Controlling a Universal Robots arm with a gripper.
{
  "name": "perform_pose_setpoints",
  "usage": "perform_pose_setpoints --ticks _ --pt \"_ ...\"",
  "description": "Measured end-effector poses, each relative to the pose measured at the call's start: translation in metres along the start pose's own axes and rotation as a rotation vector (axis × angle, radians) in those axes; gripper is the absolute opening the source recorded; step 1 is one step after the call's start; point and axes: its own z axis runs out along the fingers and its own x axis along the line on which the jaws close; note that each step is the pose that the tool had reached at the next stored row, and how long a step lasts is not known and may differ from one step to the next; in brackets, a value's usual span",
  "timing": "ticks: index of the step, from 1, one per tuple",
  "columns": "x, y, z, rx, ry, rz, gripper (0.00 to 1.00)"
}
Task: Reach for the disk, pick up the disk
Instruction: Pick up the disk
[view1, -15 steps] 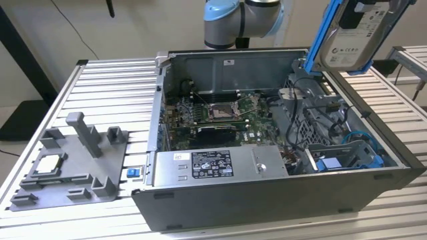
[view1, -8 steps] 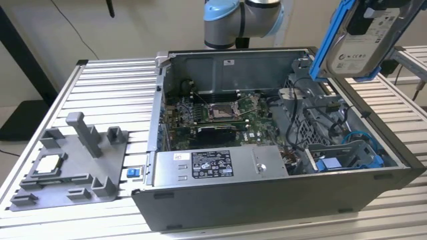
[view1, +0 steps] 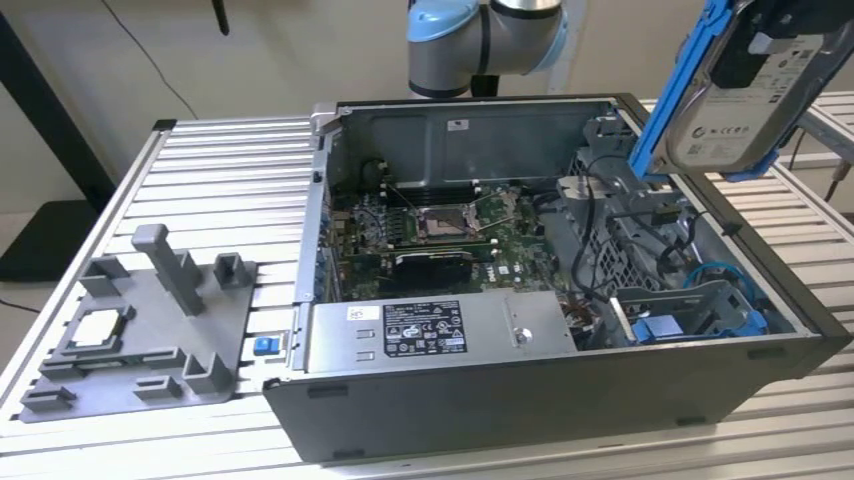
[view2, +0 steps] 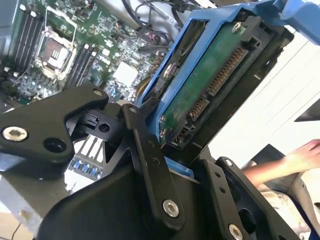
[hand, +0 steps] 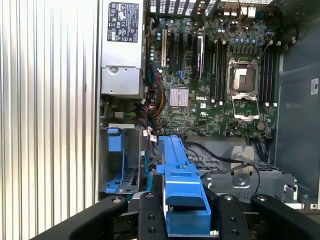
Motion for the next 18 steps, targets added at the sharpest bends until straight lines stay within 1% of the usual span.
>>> perform_pose_setpoints --ticks 7,10,12,13,16,18 --pt "0.0133 0.0 0.0033 0.0 0.0 0.0 0.0" --pt "0.0181 -0.0001 0.0075 0.0 -0.0001 0.0 0.0" --pt "0.0257 -0.0003 0.0134 0.0 0.0006 0.0 0.0" --pt "0.0279 -0.0003 0.0144 0.0 0.0015 0.0 0.0" --pt "0.0349 -0.0003 0.0162 0.0 0.008 0.0 0.0" --pt "0.039 -0.0003 0.0173 0.0 0.014 0.0 0.0"
